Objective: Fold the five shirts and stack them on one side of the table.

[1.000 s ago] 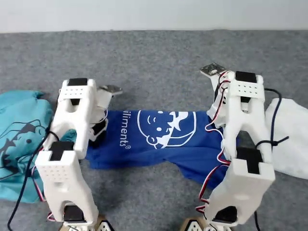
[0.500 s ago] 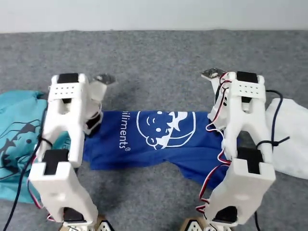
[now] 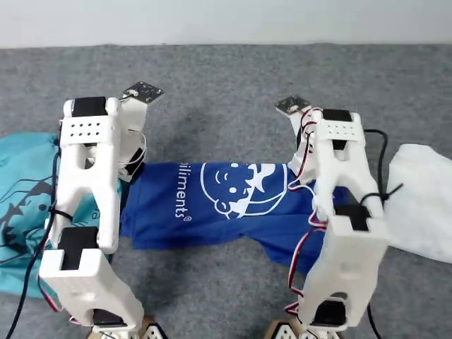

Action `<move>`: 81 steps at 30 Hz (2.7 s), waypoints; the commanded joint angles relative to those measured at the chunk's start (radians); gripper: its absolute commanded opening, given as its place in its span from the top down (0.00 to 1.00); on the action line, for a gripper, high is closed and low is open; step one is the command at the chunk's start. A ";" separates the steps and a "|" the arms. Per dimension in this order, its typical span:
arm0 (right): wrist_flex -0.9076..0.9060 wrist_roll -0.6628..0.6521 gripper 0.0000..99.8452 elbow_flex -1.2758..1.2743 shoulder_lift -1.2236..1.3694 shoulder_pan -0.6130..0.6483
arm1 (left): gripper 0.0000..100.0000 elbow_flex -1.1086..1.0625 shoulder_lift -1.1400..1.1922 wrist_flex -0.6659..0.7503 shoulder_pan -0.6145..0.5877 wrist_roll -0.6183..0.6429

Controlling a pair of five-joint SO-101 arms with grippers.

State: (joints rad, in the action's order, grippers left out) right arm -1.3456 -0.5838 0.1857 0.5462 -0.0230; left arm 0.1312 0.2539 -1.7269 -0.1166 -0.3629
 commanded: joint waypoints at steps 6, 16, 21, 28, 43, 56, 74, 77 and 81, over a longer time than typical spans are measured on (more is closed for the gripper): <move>-0.012 0.006 0.86 0.358 0.116 -0.077 | 0.97 0.035 -0.146 -0.026 0.005 0.008; -0.384 0.009 0.86 0.628 0.117 0.021 | 0.97 0.039 -0.169 -0.028 0.005 0.003; -0.453 0.038 0.86 0.695 0.082 0.036 | 0.97 0.004 -0.169 -0.028 0.017 0.003; -0.452 0.055 0.86 0.377 -0.140 0.061 | 0.97 -0.240 -0.169 -0.028 0.166 0.005; -0.450 0.051 0.86 -0.060 -0.786 -0.220 | 0.97 -0.226 -0.199 -0.028 0.318 0.009; -0.446 0.051 0.89 -0.341 -1.001 -0.716 | 0.88 -0.131 -0.232 0.135 0.781 0.077; -0.444 0.049 0.99 -0.345 -1.004 -0.992 | 0.88 0.219 0.127 0.149 1.092 0.074; -0.444 0.043 0.99 -0.345 -1.004 -1.033 | 0.88 0.294 0.204 0.144 1.100 0.072; -0.446 -0.031 0.99 -0.347 -1.004 -1.098 | 0.88 0.354 0.296 0.143 1.100 0.040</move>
State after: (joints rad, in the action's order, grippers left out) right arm -1.7538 -0.5685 -0.1642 -0.4204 -1.0740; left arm 0.4212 0.5317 -1.5719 0.9774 -0.2969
